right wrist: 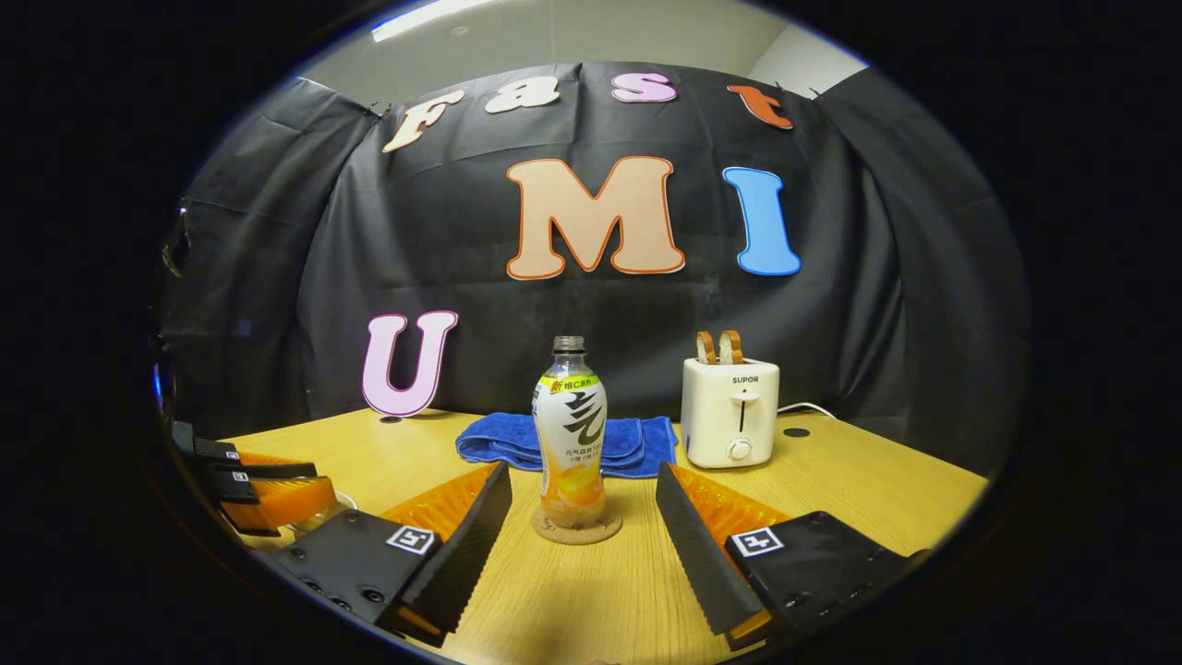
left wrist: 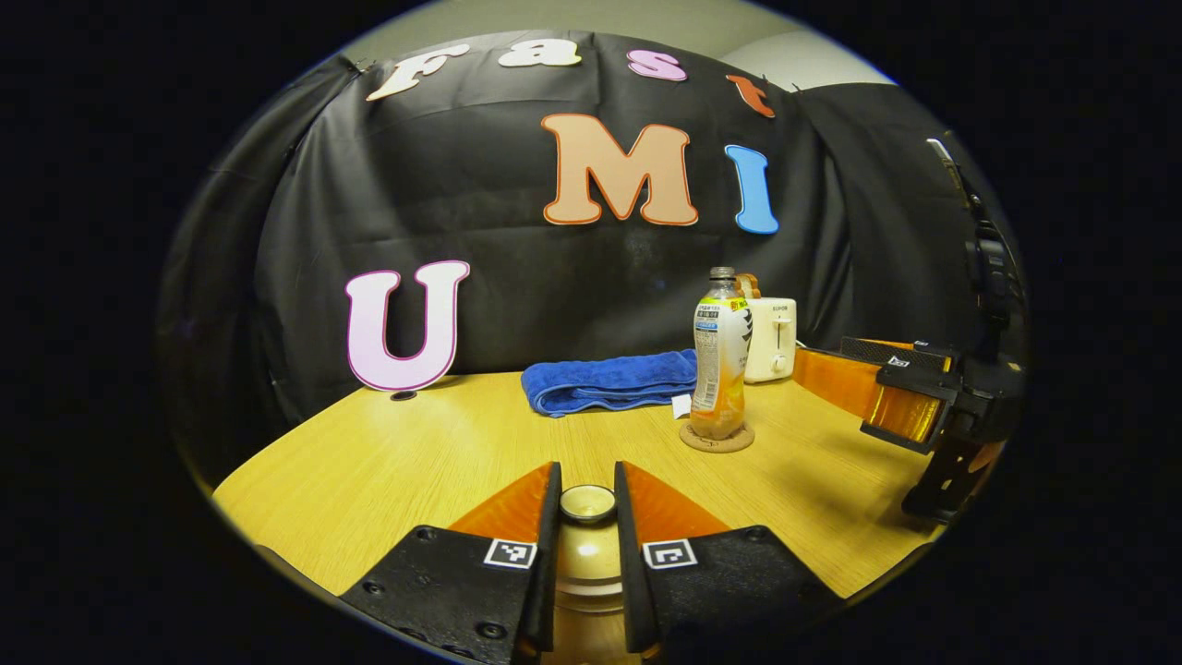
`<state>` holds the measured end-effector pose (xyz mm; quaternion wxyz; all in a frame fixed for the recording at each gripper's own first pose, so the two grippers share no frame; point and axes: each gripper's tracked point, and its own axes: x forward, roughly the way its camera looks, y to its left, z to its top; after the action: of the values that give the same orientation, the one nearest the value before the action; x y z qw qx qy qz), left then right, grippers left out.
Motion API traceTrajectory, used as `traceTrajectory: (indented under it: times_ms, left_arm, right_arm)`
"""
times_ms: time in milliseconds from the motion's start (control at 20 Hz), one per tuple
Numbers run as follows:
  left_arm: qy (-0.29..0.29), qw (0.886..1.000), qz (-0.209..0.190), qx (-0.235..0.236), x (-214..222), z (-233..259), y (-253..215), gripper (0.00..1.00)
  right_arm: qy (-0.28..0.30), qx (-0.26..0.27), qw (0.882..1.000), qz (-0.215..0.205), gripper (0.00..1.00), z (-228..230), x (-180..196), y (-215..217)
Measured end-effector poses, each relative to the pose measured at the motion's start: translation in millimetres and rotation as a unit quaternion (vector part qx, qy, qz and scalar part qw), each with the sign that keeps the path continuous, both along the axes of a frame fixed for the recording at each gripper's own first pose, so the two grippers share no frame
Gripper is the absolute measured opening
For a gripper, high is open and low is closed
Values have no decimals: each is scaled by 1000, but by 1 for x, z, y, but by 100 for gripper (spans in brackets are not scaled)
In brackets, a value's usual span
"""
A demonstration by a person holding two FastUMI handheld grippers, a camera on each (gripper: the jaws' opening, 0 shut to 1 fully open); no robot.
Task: Open the teacup lid with one hand, grasp the water bottle and pour water into the teacup with the other hand; after pouring, place the water bottle on the coaster and then close the teacup lid.
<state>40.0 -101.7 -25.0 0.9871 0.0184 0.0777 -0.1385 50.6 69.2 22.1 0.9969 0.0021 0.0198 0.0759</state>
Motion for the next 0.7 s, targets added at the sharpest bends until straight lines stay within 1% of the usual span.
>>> traceTrajectory:
  times_ms: [50,100,200,250,300,350,400,450,500,550,700]
  left_arm:
    - [-2,1000,1,-1,-1,0,1,30]
    - [-5,1000,2,-2,-1,3,2,29]
    - [-14,1000,5,-1,-5,9,2,31]
    - [-21,1000,7,0,-6,13,3,37]
    - [-29,1000,8,0,-7,17,3,44]
    - [-37,999,11,0,-9,23,4,59]
    - [-45,999,15,0,-10,27,6,65]
    - [-52,999,18,-2,-13,32,7,73]
    - [-58,998,21,-4,-15,35,9,84]
    - [-64,998,24,-6,-17,38,10,86]
    - [-75,996,38,-11,-24,43,17,87]
  right_arm:
    - [0,0,1000,1,99,1,-1,1]
    - [-1,-1,1000,1,94,1,-3,2]
    - [-1,-1,1000,2,94,3,-6,2]
    - [-2,0,1000,2,99,5,-8,2]
    - [-4,0,1000,2,99,6,-11,2]
    - [-5,0,1000,1,94,7,-13,1]
    - [-8,-2,1000,1,94,9,-16,1]
    - [-10,-4,1000,0,94,10,-19,1]
    - [-12,-5,1000,-1,94,11,-23,-1]
    - [-13,-3,1000,0,94,12,-27,0]
    - [-14,4,1000,0,94,12,-38,-2]
